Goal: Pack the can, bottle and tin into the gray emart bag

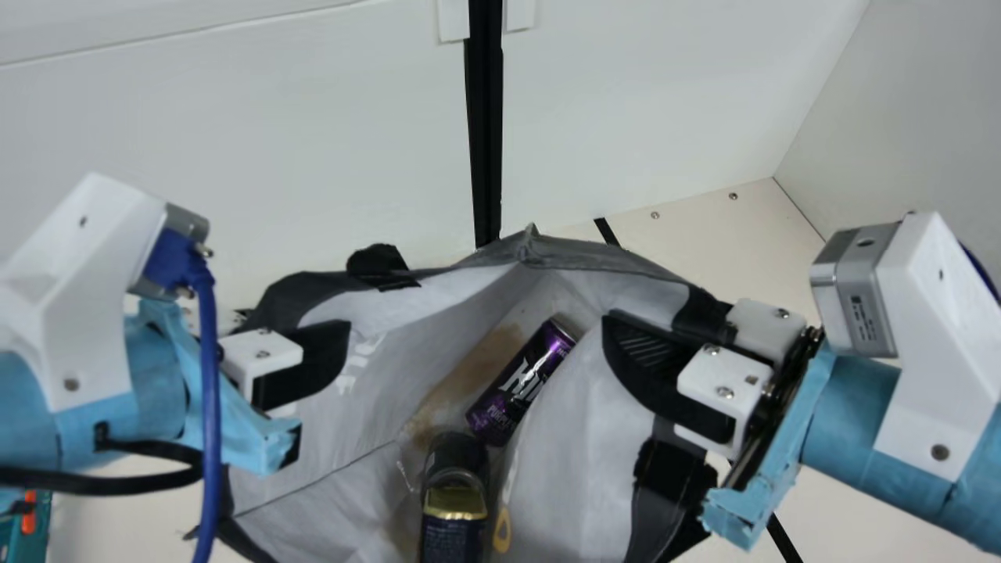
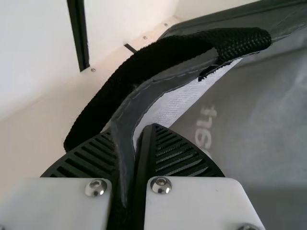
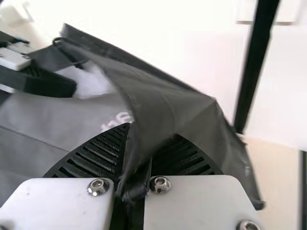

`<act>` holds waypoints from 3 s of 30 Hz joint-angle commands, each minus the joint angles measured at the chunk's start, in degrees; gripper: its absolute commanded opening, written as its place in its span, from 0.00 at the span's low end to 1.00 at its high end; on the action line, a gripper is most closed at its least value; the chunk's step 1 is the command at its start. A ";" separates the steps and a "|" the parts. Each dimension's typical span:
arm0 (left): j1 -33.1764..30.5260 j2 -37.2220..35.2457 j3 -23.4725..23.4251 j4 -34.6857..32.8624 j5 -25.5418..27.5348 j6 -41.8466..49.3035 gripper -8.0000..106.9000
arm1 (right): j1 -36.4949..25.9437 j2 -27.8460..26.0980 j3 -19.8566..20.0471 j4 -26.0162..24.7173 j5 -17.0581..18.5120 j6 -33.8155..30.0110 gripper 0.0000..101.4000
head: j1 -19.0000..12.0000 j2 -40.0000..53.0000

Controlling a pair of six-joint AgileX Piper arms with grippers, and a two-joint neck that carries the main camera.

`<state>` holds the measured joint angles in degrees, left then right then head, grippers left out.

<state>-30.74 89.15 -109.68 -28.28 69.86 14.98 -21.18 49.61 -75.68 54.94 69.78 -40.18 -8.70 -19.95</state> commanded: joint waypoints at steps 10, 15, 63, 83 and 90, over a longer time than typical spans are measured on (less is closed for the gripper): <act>2.26 5.95 -4.40 -1.39 0.04 6.80 0.16 | 7.46 4.01 -0.53 -11.96 -7.98 0.08 0.00 | -1.30 -0.05; 3.51 10.43 -9.21 -2.27 0.04 10.60 0.16 | 13.26 7.06 -0.14 -16.30 -13.40 1.89 0.00 | -1.30 -0.05; 3.40 43.24 -50.76 -3.08 0.04 17.17 0.16 | 19.84 32.82 -4.26 -17.91 -35.56 -7.49 0.00 | -1.30 -0.05; 3.39 43.88 -51.71 -3.05 0.03 16.74 0.39 | 19.92 32.95 -4.21 -17.93 -35.61 -7.40 0.00 | -1.30 -0.05; 3.49 42.17 -51.81 -5.28 -0.55 17.39 0.60 | 19.92 32.95 -4.21 -17.93 -35.61 -7.40 0.00 | -1.30 -0.05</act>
<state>-27.34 131.54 -161.48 -33.07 69.35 32.23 -1.26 82.56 -79.89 37.01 34.17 -47.58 -8.70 -19.86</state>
